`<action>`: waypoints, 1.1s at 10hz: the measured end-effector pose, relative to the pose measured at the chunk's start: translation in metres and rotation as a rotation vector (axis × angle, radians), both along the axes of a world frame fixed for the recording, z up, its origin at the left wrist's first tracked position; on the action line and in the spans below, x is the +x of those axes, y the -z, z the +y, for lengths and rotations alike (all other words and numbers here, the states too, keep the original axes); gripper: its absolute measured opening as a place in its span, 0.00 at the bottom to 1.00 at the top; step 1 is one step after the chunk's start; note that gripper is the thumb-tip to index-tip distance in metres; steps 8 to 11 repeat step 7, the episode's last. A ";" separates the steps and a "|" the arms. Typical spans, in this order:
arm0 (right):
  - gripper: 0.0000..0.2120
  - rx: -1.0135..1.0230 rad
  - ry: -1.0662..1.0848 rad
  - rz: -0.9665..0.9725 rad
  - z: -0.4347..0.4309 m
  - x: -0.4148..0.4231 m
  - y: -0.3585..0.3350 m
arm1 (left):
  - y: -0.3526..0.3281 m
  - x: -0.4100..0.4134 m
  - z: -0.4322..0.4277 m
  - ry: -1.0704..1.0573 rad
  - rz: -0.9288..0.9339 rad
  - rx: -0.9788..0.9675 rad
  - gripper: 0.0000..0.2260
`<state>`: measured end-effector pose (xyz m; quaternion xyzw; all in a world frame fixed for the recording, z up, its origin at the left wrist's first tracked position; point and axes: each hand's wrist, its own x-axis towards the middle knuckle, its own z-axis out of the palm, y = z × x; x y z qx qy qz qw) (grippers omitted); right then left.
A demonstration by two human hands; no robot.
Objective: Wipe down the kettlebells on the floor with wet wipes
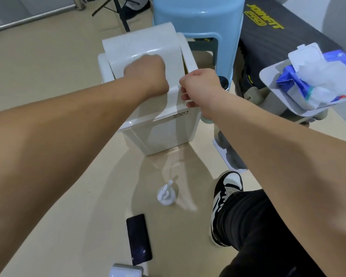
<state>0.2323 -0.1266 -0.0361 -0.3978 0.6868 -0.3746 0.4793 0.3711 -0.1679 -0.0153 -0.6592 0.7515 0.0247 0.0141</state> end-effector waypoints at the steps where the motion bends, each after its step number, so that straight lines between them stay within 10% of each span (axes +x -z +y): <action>1: 0.12 -0.008 0.010 0.031 0.001 -0.005 0.002 | -0.005 0.000 0.001 0.069 -0.128 -0.160 0.21; 4: 0.10 0.002 -0.047 0.127 0.016 -0.021 -0.006 | -0.011 -0.017 0.005 0.049 -0.087 -0.074 0.22; 7: 0.08 -0.291 0.102 0.408 0.074 -0.139 -0.084 | -0.073 -0.149 0.067 0.441 0.463 -0.110 0.18; 11: 0.08 -0.291 0.102 0.408 0.074 -0.139 -0.084 | -0.073 -0.149 0.067 0.441 0.463 -0.110 0.18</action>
